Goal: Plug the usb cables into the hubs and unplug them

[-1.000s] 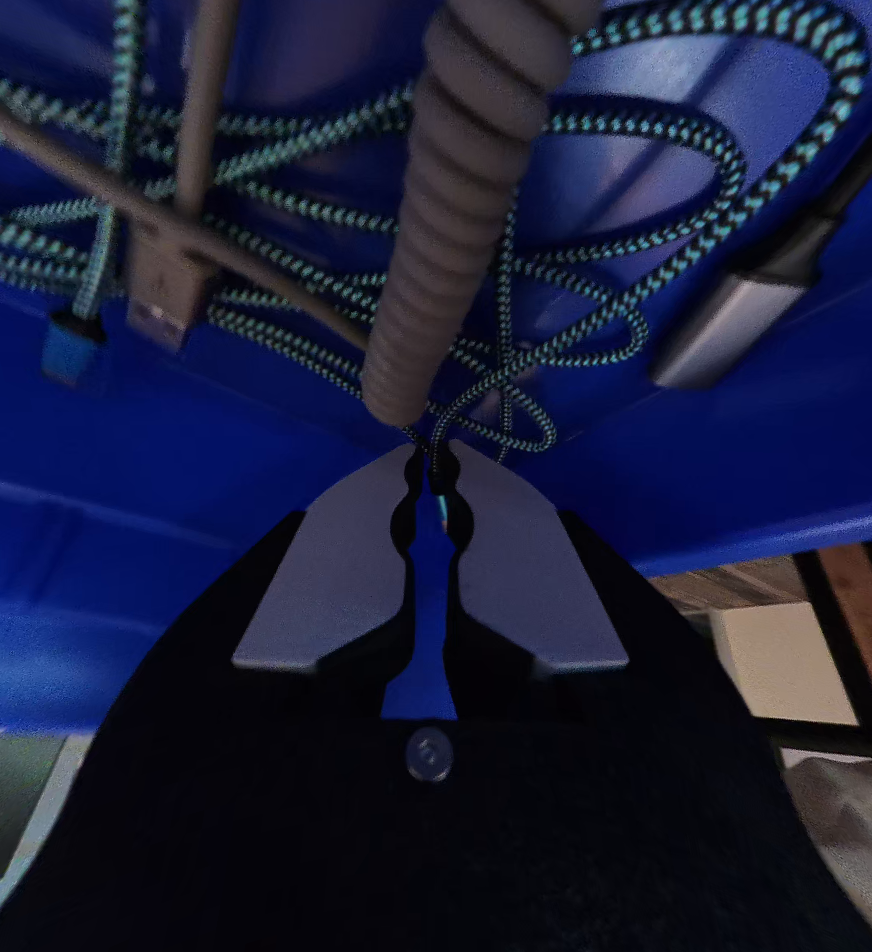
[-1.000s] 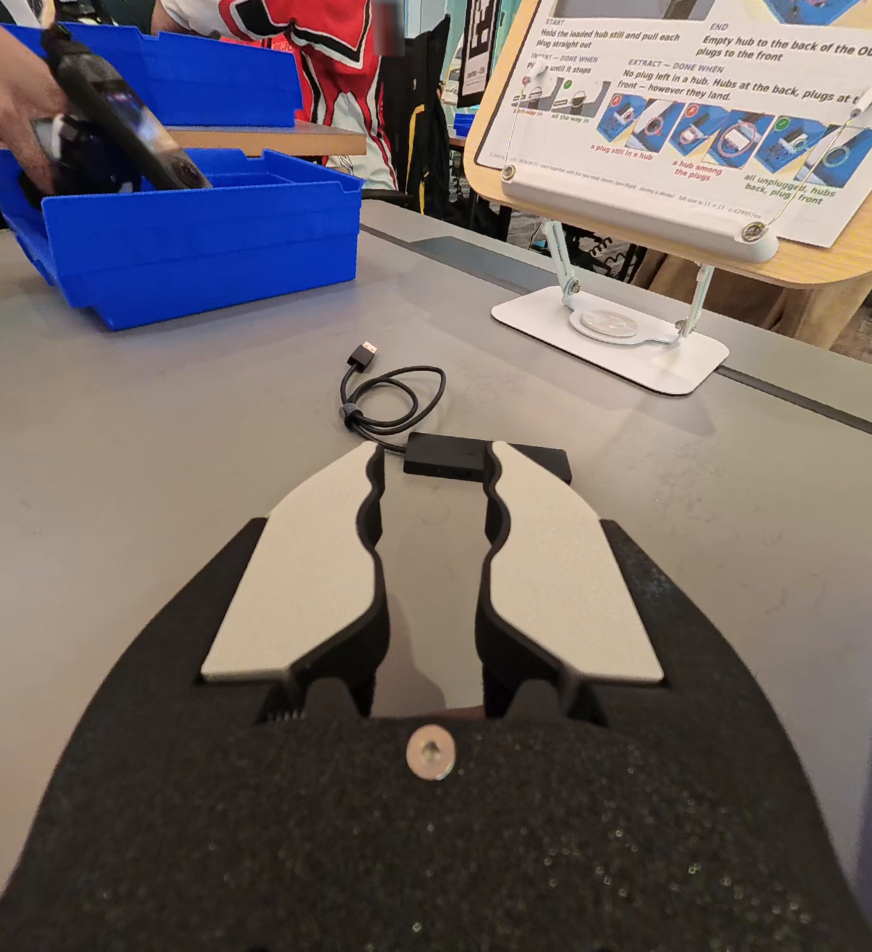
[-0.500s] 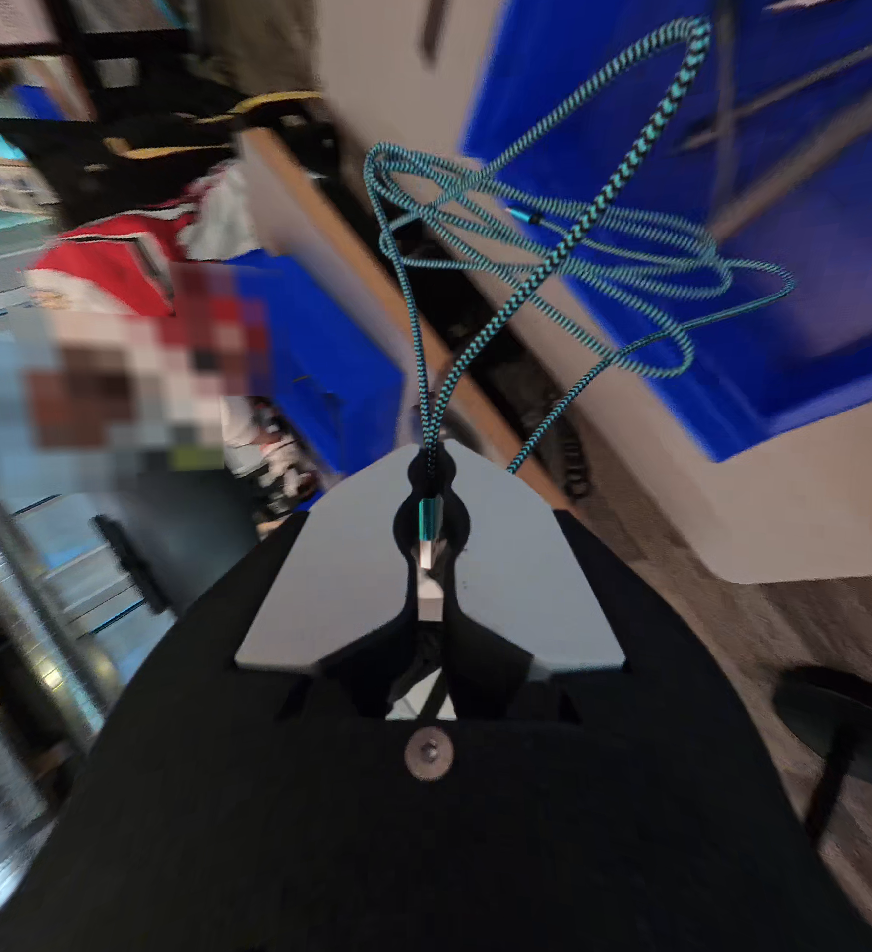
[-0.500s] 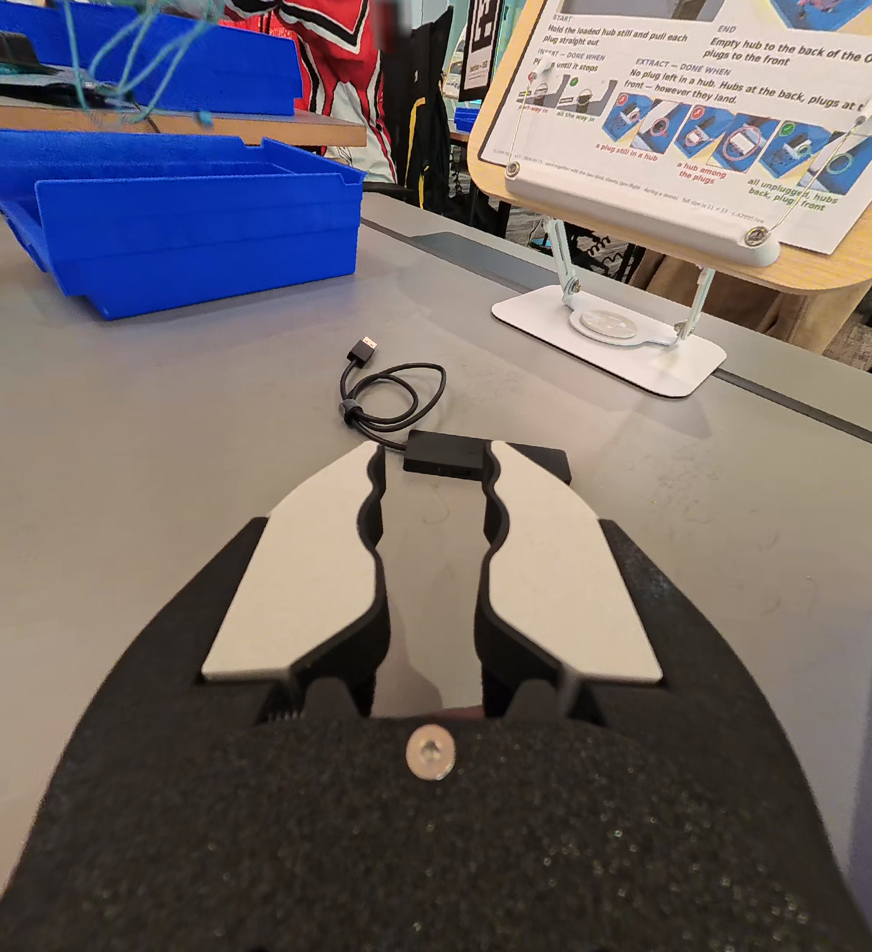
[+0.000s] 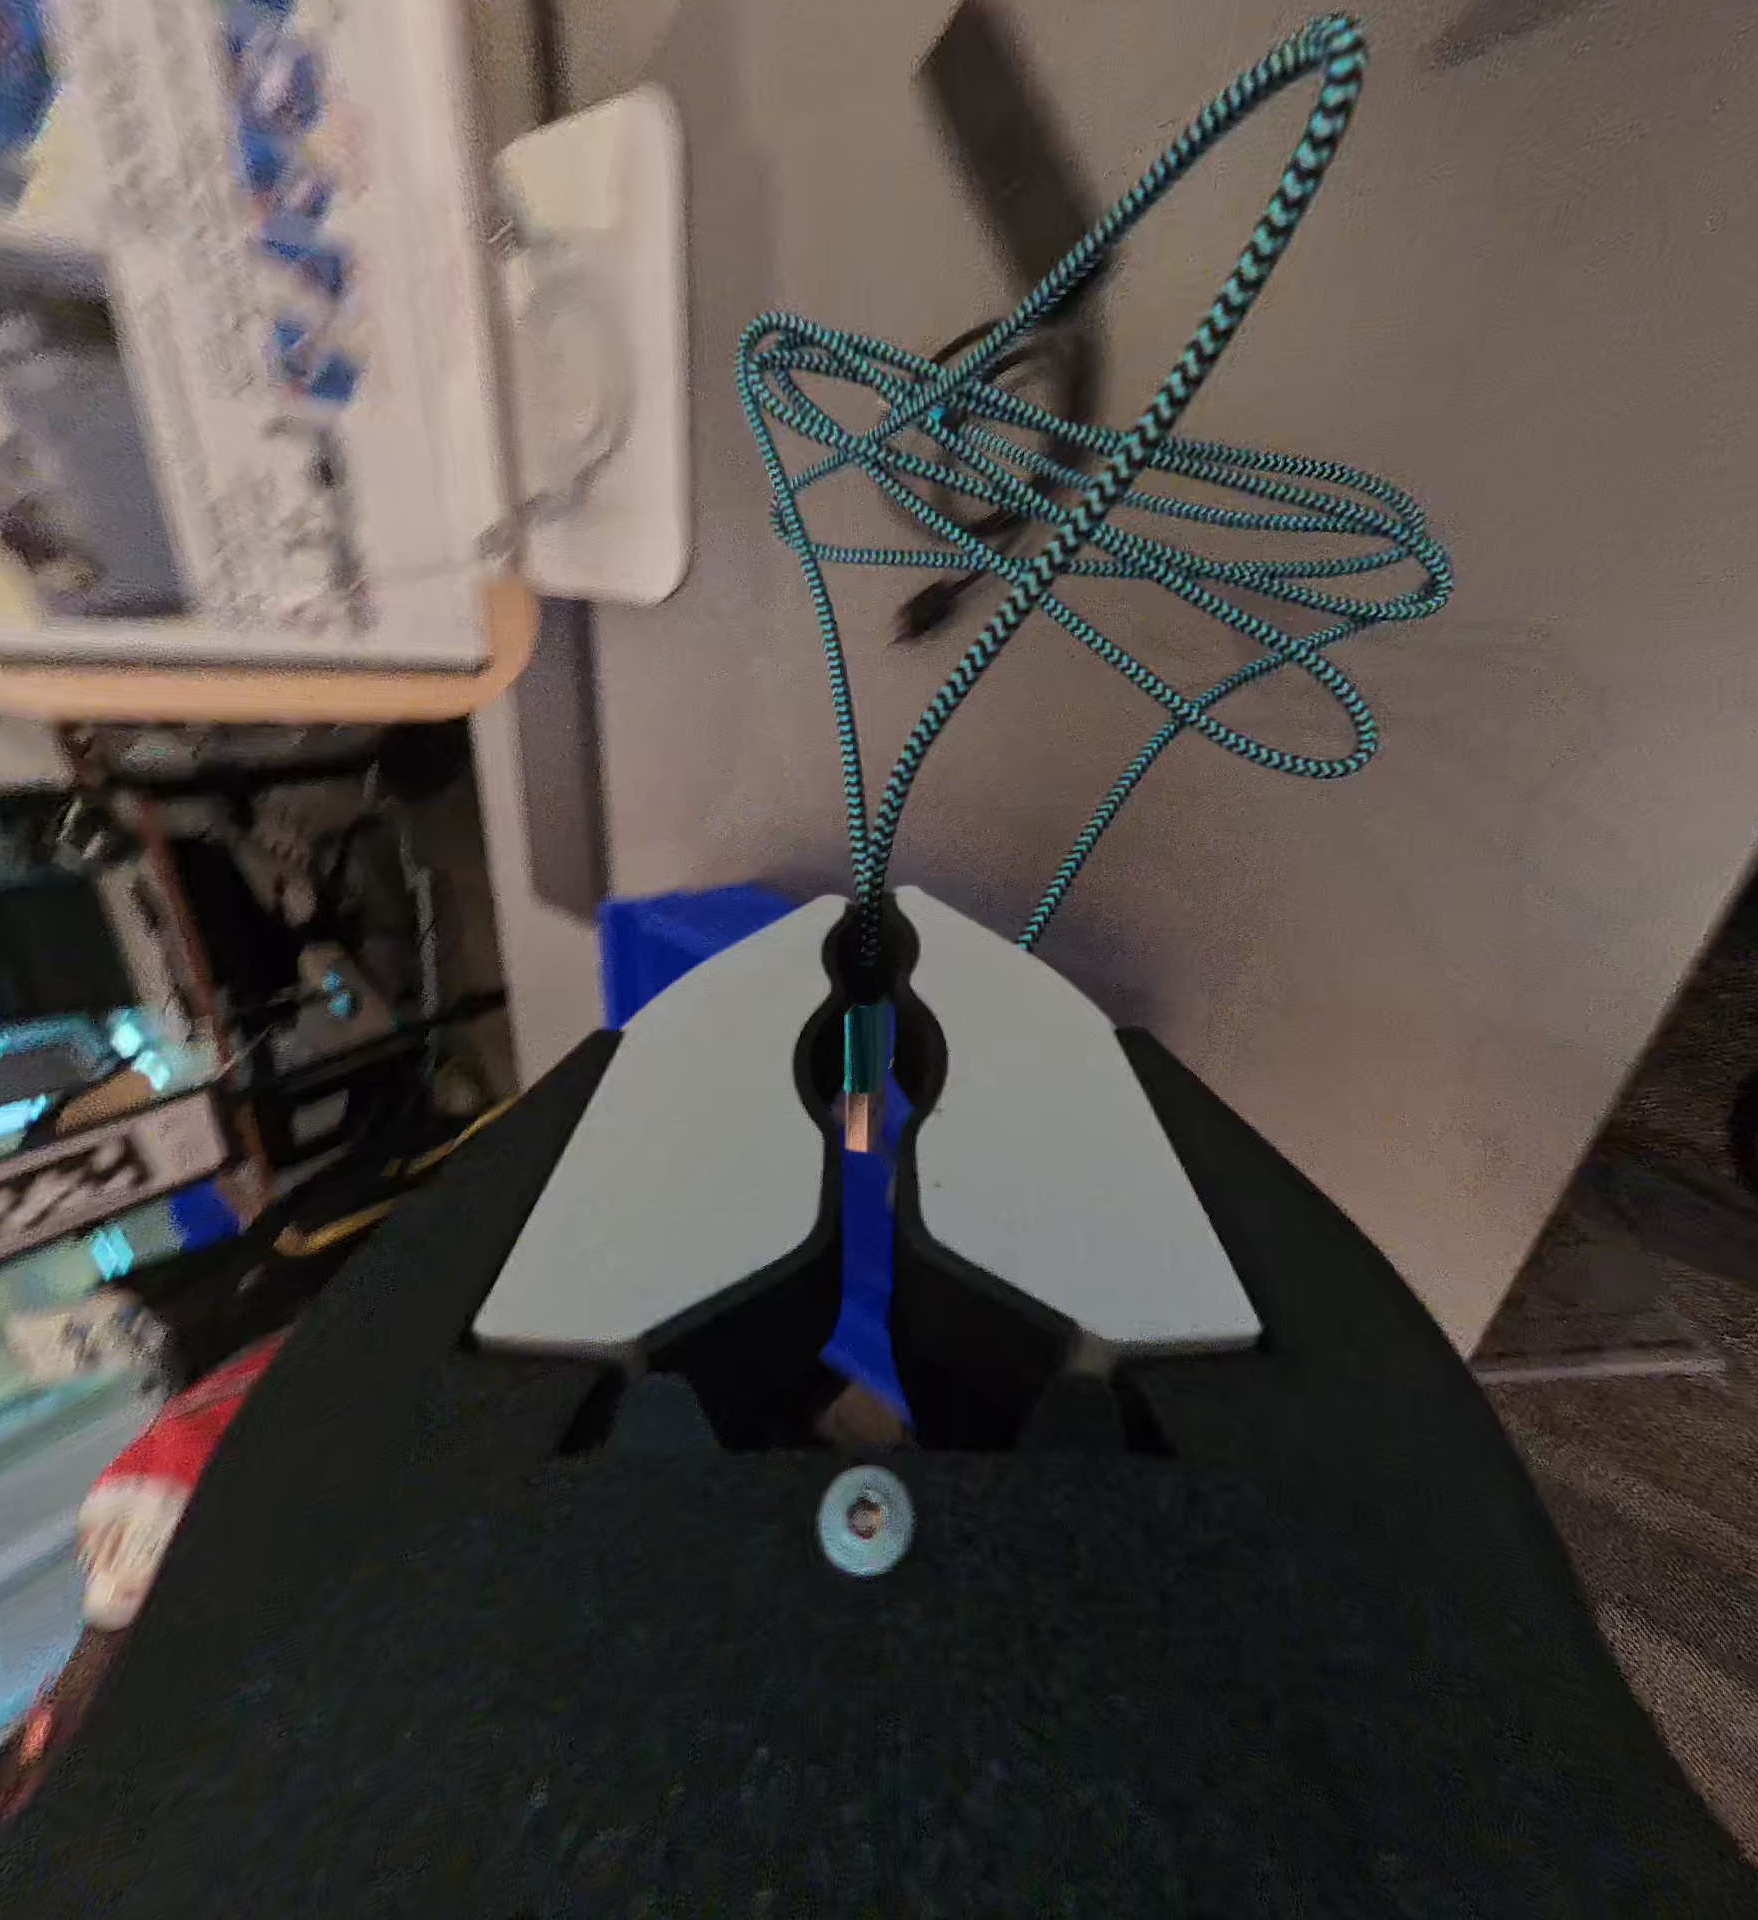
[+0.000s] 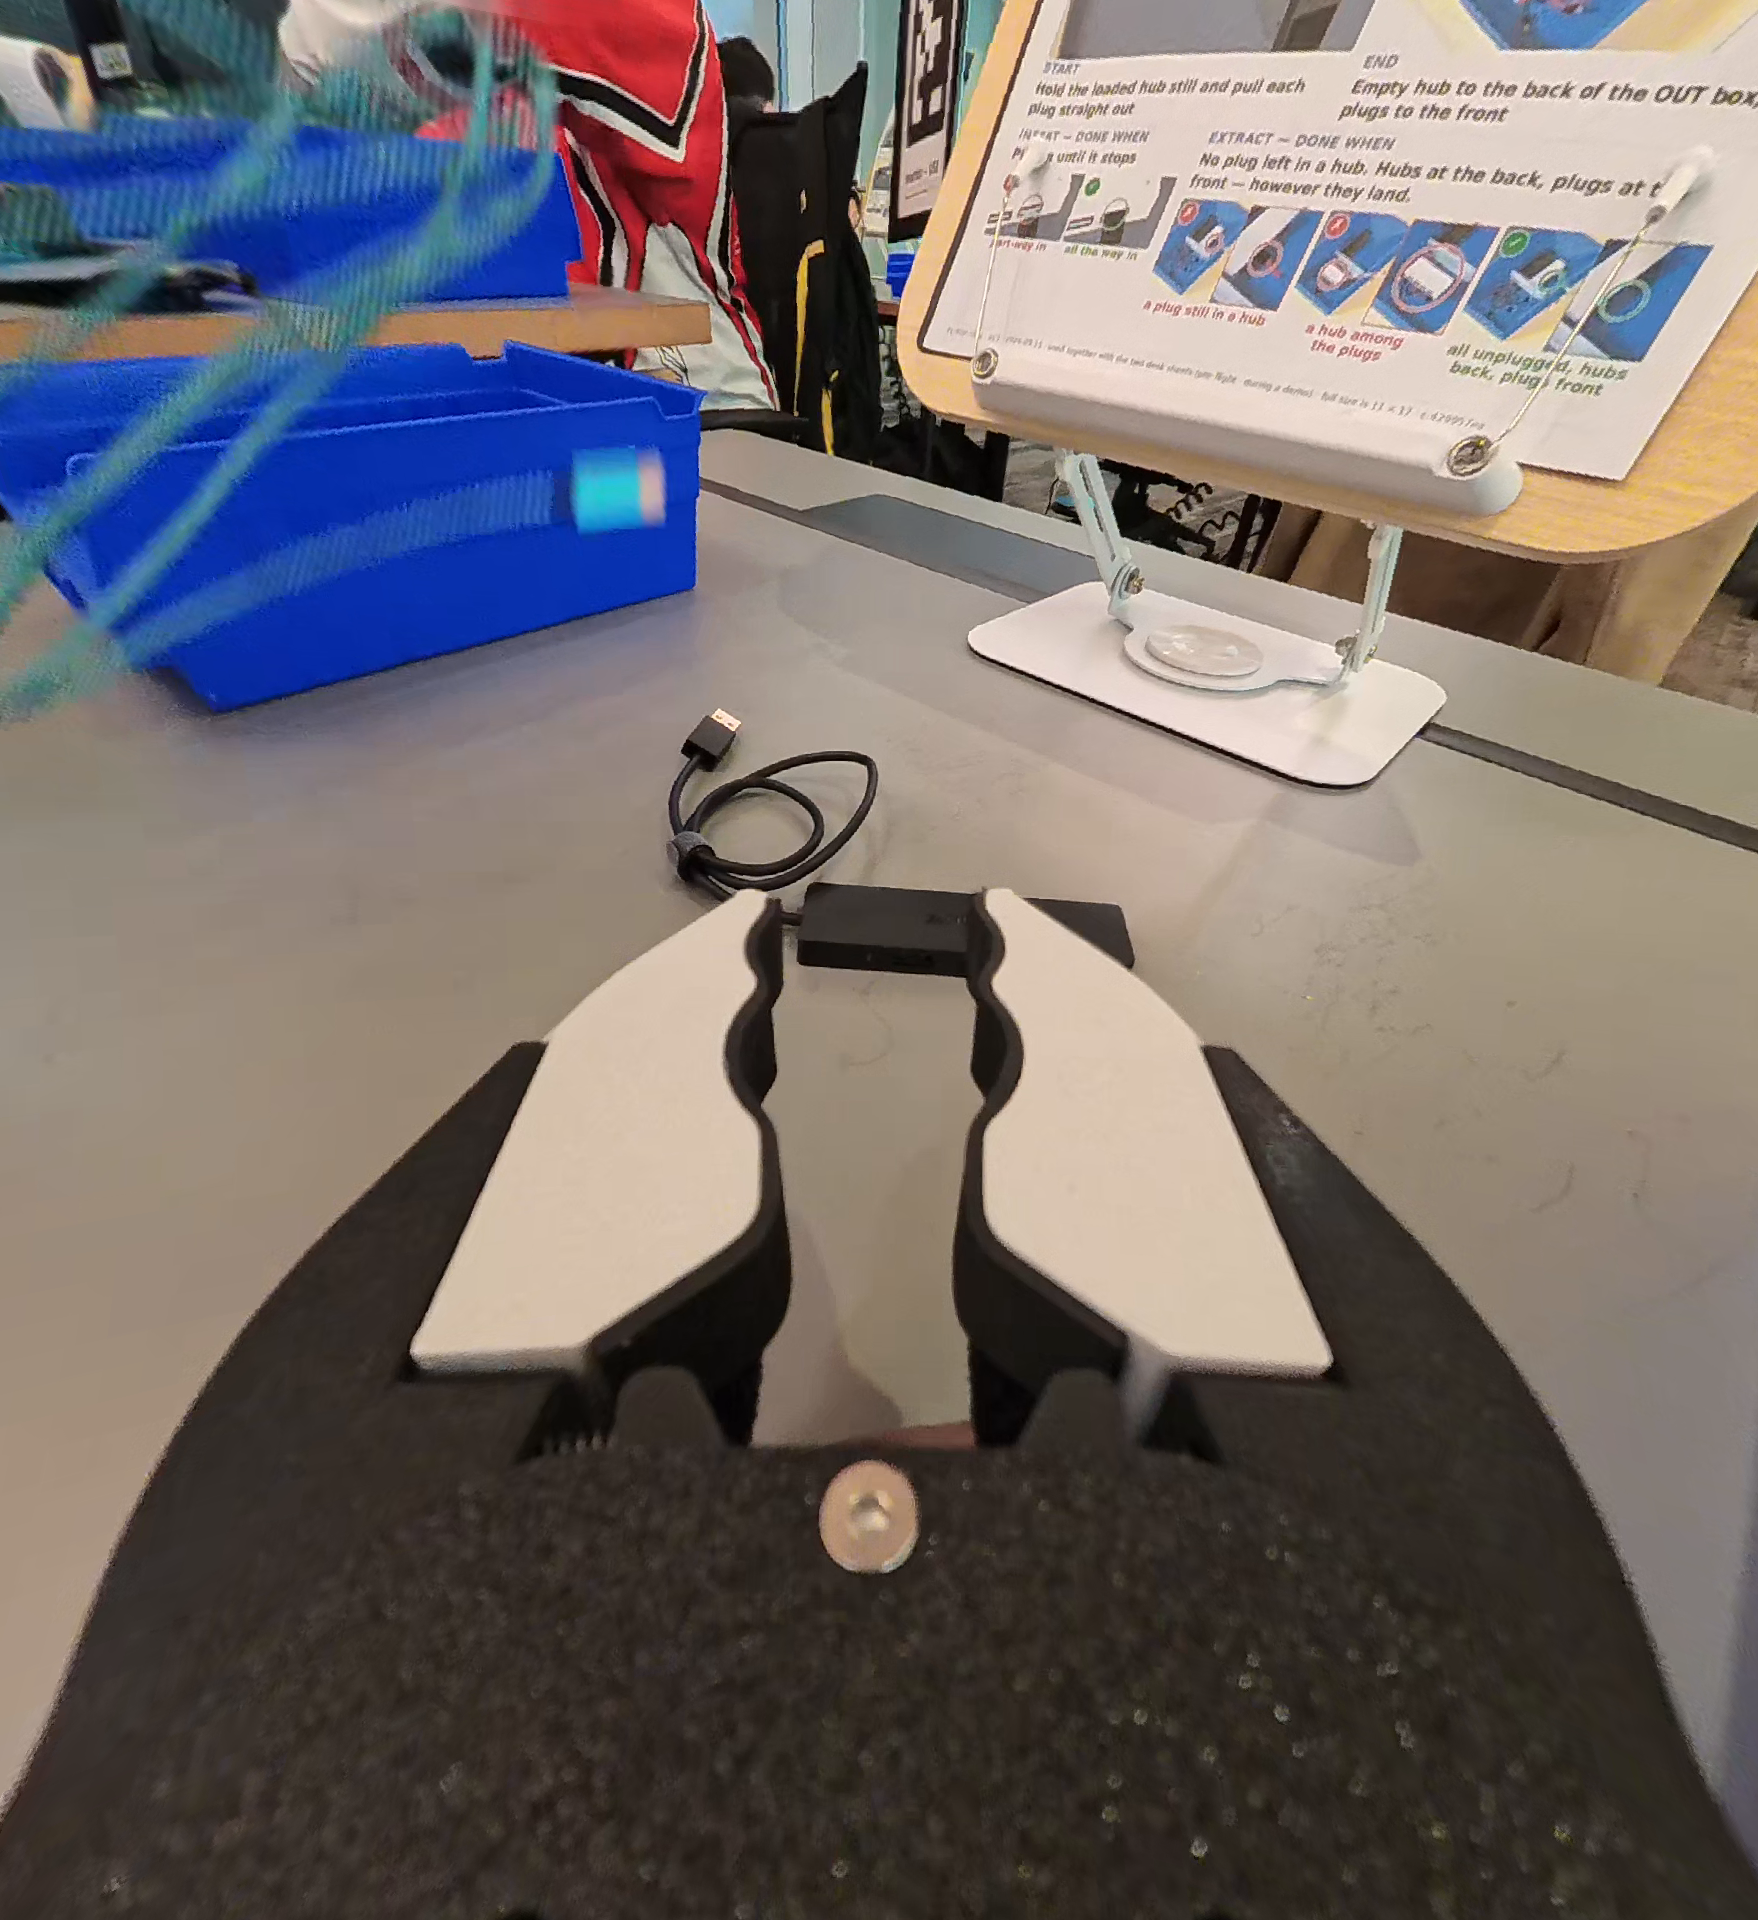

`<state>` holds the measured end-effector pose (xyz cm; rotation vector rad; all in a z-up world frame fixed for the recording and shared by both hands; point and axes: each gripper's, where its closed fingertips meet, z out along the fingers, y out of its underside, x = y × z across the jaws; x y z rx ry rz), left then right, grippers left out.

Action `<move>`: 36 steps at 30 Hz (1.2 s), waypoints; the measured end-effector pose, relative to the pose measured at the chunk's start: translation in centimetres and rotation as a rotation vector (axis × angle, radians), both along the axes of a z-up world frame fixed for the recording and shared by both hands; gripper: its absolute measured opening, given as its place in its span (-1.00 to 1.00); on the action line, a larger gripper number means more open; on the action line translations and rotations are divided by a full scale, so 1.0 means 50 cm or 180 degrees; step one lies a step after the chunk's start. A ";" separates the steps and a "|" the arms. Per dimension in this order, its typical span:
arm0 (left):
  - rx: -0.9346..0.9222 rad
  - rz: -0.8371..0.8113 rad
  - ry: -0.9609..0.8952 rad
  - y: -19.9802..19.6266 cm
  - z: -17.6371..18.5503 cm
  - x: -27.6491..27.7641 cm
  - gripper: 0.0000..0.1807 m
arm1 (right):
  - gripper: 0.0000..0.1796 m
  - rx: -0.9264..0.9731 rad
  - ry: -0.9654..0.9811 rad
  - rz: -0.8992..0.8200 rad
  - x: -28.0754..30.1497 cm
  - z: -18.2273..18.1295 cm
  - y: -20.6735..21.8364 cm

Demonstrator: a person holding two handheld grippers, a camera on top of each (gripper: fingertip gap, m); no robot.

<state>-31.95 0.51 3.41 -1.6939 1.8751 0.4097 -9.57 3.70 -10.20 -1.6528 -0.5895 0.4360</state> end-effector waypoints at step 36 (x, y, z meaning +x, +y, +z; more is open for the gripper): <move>-0.0719 0.1250 -0.4249 -0.003 -0.276 0.067 -0.42 | -0.51 0.0025 -0.2211 0.0948 -0.011 0.040 0.077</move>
